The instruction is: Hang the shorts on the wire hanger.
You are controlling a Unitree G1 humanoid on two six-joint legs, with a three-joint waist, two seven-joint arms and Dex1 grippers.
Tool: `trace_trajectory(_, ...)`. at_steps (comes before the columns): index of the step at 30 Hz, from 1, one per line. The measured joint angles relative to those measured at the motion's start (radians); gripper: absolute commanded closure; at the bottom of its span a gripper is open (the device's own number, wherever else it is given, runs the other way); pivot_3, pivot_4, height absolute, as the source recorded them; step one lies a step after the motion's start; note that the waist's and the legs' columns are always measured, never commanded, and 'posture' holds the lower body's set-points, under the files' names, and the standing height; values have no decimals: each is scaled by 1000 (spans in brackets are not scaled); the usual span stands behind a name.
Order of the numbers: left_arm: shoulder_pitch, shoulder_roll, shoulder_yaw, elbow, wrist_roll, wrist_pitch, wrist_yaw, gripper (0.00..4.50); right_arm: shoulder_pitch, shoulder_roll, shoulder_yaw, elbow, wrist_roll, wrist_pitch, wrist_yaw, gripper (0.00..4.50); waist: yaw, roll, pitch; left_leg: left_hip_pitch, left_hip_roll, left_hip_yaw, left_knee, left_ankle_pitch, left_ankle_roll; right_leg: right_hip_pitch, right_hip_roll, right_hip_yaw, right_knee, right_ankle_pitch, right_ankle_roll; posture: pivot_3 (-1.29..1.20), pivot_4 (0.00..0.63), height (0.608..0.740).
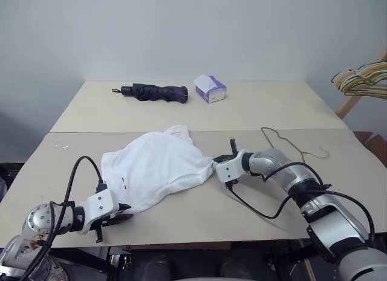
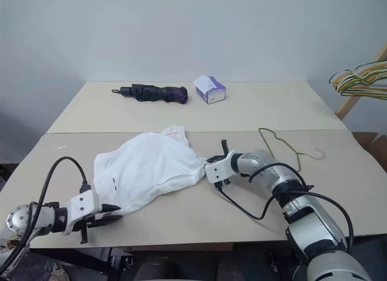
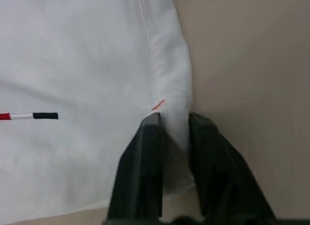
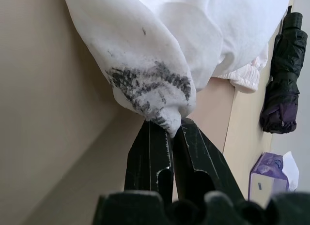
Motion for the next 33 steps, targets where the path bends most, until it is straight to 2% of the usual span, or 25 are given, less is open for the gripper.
trace_trajectory(8,-32,3,-3,40,35,-53,38,4477,45,-63,-8,-113,13,43,54,4500,1,0,0,-1,0,0,0,0,0,0,0,0,0,0,0,101,0,740)
trace_trajectory(11,-29,14,32,30,15,-26,34,4477,106,-151,-27,-279,71,98,171,4500,2,0,0,-4,0,0,0,0,0,-2,0,0,-1,0,0,106,0,740)
trace_trajectory(15,34,90,118,-67,-52,-16,-47,4477,236,-311,-71,-590,220,205,388,4500,1,0,0,-3,0,0,0,-1,1,-2,-1,0,-2,0,1,108,0,740)
trace_trajectory(18,128,149,151,-148,-84,-12,-131,4477,335,-416,-101,-791,328,286,514,4500,-2,0,0,-2,1,1,0,-1,1,-2,-1,0,-1,-5,-7,110,0,740)
trace_trajectory(22,168,186,169,-212,-116,10,-211,4477,401,-469,-133,-995,461,454,619,4500,0,0,0,4,2,1,0,-4,-4,-1,0,-1,-1,-6,-7,109,0,740)
trace_trajectory(26,-68,192,101,-179,-111,56,-193,4477,328,-416,-147,-1045,621,750,682,4500,11,-1,0,5,1,1,1,-6,-7,1,0,-1,-2,-10,0,101,0,740)
trace_trajectory(28,-327,86,20,-56,-29,37,-97,4477,200,-353,-146,-955,638,868,682,4500,25,0,0,5,0,1,3,-5,-6,1,0,-1,-1,-4,-5,106,0,740)
trace_trajectory(29,-458,29,-15,-1,12,20,-25,4477,124,-320,-148,-899,630,918,658,4500,30,-1,-1,2,0,0,3,-1,0,0,1,-1,-2,-2,-5,104,0,740)
trace_trajectory(30,-619,-61,-47,101,72,22,81,4477,24,-263,-147,-798,593,975,592,4500,37,-2,-1,2,0,0,5,-1,1,1,2,-1,-1,2,2,100,0,740)
trace_trajectory(31,-732,-113,-58,163,107,24,162,4477,-54,-216,-150,-723,556,1011,522,4500,41,-4,-2,-3,0,0,5,0,0,0,2,-1,0,4,3,98,0,740)
trace_trajectory(33,-1015,-219,-68,338,207,12,406,4477,-243,-96,-175,-507,458,1055,269,4500,47,-7,-2,-14,0,-1,5,2,-2,-10,3,-1,-1,7,3,94,0,740)
